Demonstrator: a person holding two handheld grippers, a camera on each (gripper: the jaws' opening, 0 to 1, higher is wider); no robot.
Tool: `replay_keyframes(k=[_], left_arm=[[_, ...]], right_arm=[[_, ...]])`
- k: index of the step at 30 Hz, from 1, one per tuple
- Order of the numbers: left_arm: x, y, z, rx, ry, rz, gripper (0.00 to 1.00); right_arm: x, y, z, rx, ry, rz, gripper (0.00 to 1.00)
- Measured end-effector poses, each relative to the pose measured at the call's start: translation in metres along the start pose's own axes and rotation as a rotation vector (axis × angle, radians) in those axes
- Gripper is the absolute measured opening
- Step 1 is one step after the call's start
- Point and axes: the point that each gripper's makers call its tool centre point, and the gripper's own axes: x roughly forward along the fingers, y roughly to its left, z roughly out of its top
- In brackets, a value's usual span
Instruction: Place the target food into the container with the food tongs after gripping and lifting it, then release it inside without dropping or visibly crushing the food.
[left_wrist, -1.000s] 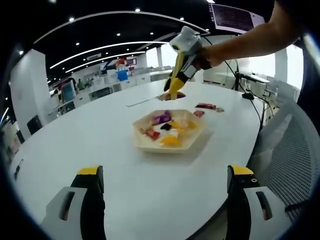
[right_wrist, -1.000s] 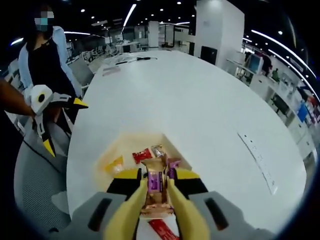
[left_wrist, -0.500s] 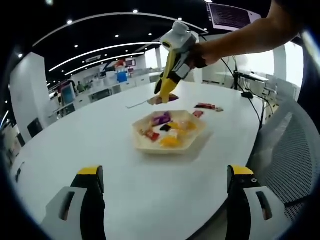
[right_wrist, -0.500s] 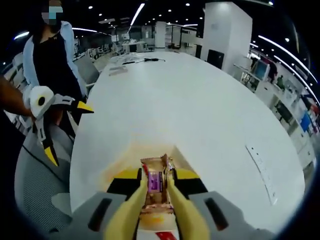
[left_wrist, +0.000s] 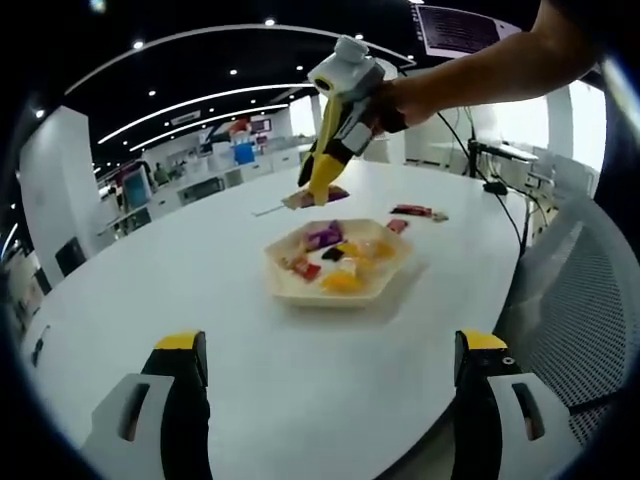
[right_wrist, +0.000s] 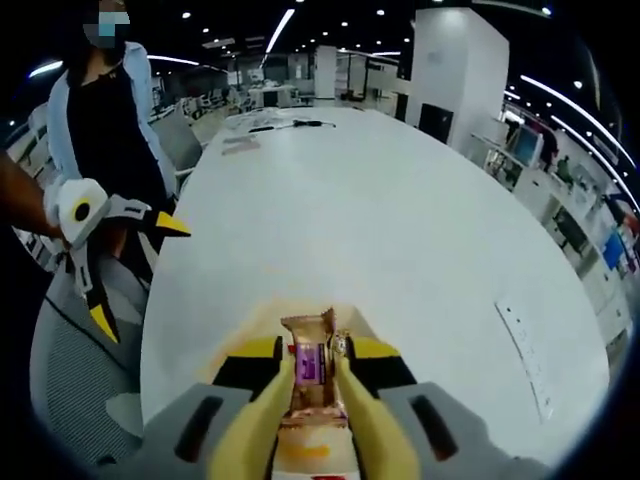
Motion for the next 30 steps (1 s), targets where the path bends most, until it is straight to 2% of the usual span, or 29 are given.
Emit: replay_keyframes(k=[9, 17, 25, 30], left_arm=[[-0.002, -0.001, 0.001, -0.009, -0.01, -0.005, 1.0], [-0.001, -0.001, 0.005, -0.013, -0.028, -0.011, 1.0], [-0.001, -0.004, 0.01, -0.032, -0.05, -0.025, 1.0], [-0.001, -0.006, 0.012, -0.029, -0.062, -0.04, 1.0]], right_arm=[[-0.001, -0.003, 0.004, 0.005, -0.021, -0.014, 0.28], [-0.02, -0.002, 0.009, -0.003, -0.031, -0.032, 0.28], [-0.038, -0.009, -0.001, 0.0, -0.041, -0.065, 0.29], [-0.054, -0.01, -0.016, 0.01, -0.041, -0.096, 0.29]])
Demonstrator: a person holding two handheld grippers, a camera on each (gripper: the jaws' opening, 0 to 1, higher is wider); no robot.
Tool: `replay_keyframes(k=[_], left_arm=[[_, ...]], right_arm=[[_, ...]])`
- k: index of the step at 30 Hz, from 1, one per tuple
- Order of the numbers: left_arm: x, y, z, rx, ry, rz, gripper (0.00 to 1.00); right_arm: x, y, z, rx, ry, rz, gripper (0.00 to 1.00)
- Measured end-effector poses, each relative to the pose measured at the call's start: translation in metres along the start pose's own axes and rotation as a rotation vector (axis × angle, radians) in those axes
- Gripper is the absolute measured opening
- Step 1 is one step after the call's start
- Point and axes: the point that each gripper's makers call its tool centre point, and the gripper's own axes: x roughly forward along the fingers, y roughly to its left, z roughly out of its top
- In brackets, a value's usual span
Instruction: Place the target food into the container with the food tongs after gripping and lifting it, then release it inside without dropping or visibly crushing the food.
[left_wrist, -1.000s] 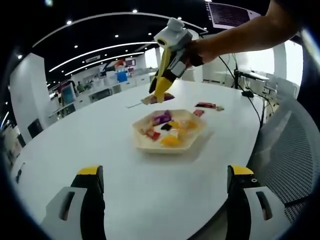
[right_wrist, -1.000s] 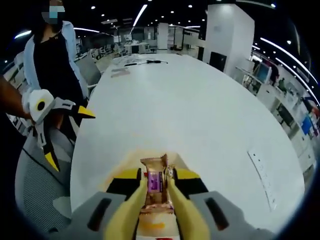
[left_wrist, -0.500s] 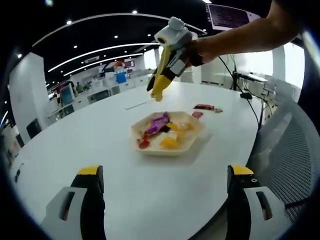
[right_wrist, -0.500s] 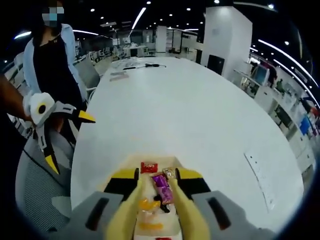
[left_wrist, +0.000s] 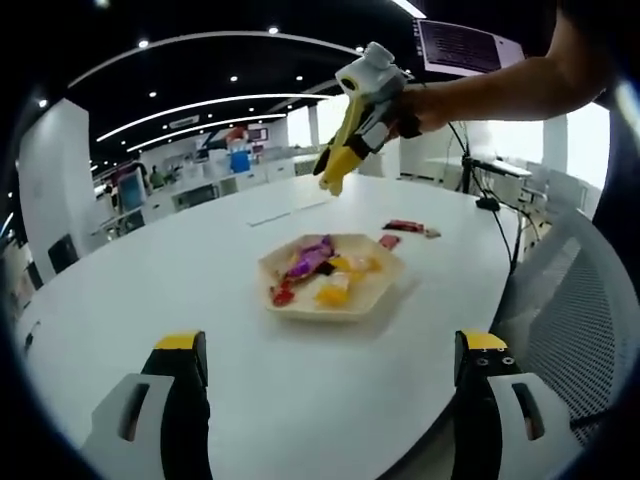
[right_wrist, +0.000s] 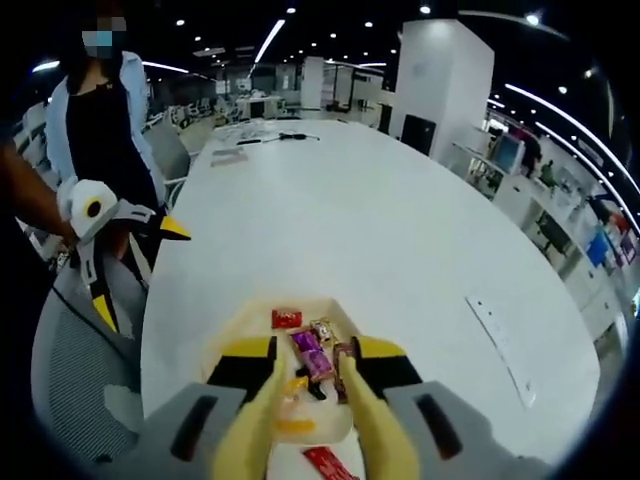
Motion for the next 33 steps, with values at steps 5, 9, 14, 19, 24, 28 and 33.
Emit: replay_keyframes(k=[5, 9, 14, 19, 24, 28, 33], left_arm=[[-0.001, 0.0, 0.003, -0.006, -0.014, 0.002, 1.0], [-0.001, 0.001, 0.004, -0.01, -0.021, 0.002, 1.0], [-0.001, -0.001, 0.004, -0.005, -0.015, -0.008, 1.0], [-0.001, 0.0, 0.004, -0.006, -0.016, -0.005, 1.0], [-0.001, 0.001, 0.004, -0.016, -0.019, 0.0, 1.0], [-0.001, -0.001, 0.004, -0.008, -0.019, -0.006, 1.0], [-0.002, 0.002, 0.006, -0.016, -0.03, 0.001, 1.0]], right_arm=[[-0.017, -0.006, -0.017, 0.022, 0.007, -0.029, 0.29], [-0.03, -0.009, -0.029, 0.038, 0.013, -0.051, 0.29], [-0.041, -0.01, -0.04, 0.048, 0.009, -0.063, 0.29], [-0.048, -0.011, -0.05, 0.065, 0.011, -0.074, 0.29], [-0.058, -0.016, -0.058, 0.088, -0.002, -0.099, 0.3], [-0.067, -0.018, -0.066, 0.094, -0.003, -0.111, 0.3], [-0.075, -0.017, -0.079, 0.106, 0.006, -0.122, 0.3]])
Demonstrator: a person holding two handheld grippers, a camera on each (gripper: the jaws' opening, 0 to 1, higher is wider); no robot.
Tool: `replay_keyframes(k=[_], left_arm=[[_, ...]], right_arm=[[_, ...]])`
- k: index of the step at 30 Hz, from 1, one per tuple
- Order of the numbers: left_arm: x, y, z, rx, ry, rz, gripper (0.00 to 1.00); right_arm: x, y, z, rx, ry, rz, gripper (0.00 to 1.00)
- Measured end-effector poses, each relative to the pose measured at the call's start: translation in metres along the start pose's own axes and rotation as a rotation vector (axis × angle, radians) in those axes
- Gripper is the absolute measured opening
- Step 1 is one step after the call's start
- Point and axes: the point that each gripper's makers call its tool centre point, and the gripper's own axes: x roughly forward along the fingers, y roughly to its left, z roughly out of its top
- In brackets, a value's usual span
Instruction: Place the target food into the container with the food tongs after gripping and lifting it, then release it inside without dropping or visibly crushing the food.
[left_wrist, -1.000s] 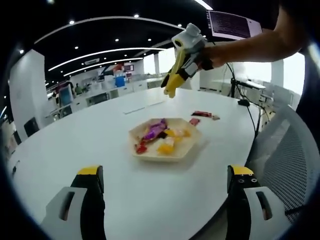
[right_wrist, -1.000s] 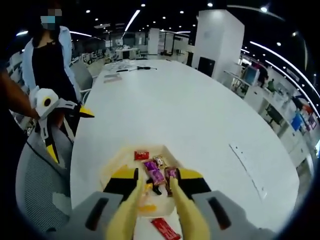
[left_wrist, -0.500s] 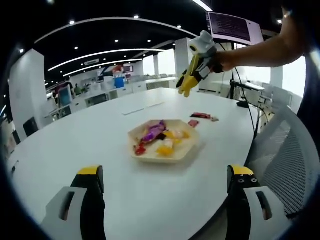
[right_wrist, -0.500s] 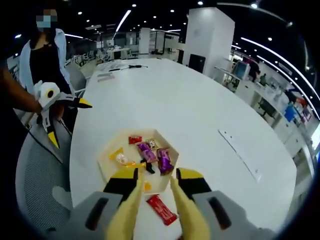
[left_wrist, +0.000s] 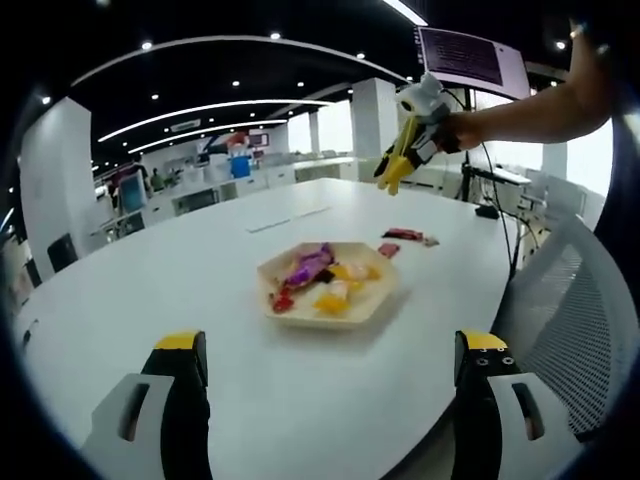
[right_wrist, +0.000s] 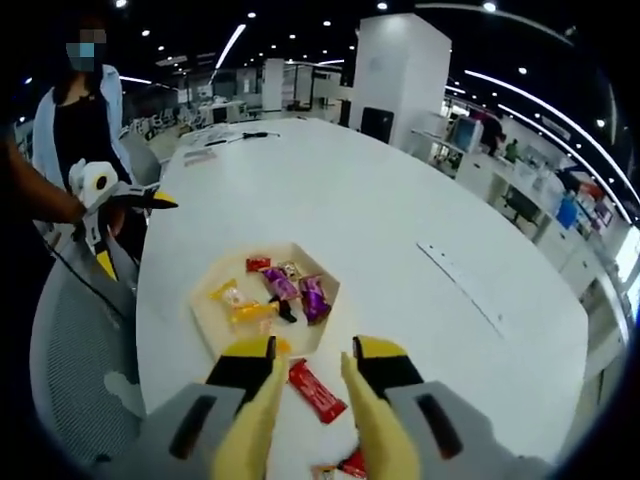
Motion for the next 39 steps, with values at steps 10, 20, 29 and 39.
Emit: replay_keyframes(k=[10, 20, 29, 39], left_arm=[[0.0, 0.0, 0.0, -0.003, 0.001, 0.0, 1.0], [0.0, 0.001, -0.002, -0.001, 0.01, 0.007, 1.0], [0.0, 0.001, -0.004, 0.004, 0.02, 0.006, 1.0], [0.001, 0.001, -0.007, 0.01, 0.038, 0.005, 1.0]], right_arm=[[-0.007, -0.009, -0.018, 0.014, 0.005, -0.013, 0.3], [-0.011, -0.019, -0.031, 0.025, 0.006, -0.024, 0.3], [-0.02, -0.033, -0.054, 0.045, 0.028, -0.056, 0.3], [-0.022, -0.049, -0.077, 0.091, 0.048, -0.097, 0.3]])
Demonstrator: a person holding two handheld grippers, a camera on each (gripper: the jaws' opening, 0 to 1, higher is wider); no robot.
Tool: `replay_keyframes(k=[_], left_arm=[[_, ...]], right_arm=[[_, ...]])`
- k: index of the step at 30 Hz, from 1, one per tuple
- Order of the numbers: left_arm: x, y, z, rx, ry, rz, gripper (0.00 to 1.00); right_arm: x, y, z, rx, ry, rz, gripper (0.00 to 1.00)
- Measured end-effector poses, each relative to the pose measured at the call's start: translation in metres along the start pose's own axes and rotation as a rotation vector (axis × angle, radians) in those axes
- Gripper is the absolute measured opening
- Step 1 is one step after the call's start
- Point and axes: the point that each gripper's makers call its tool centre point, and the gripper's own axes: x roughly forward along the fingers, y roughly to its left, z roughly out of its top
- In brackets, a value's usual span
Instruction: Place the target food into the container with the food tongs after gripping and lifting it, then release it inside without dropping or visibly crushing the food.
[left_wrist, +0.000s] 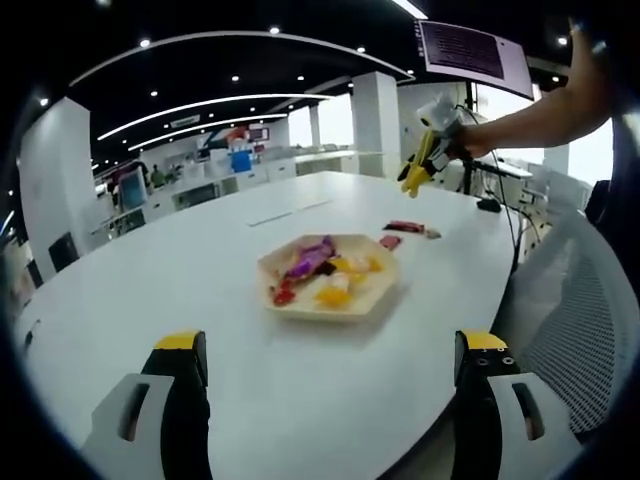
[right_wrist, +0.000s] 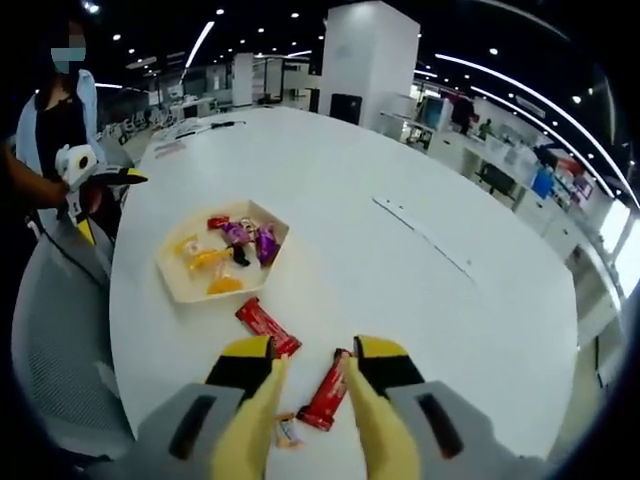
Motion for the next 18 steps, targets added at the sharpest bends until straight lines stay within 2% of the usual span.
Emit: replay_keyframes(k=[10, 13, 18], left_arm=[[-0.001, 0.002, -0.001, -0.002, 0.002, 0.009, 1.0], [0.0, -0.001, -0.004, 0.009, 0.02, 0.002, 1.0], [0.0, 0.002, -0.004, 0.0, 0.019, 0.012, 1.0]], right_arm=[[0.017, -0.013, -0.029, 0.052, 0.031, -0.031, 0.31], [0.024, -0.016, -0.036, 0.057, 0.041, -0.048, 0.31], [0.035, -0.021, -0.051, 0.105, 0.054, -0.067, 0.3]])
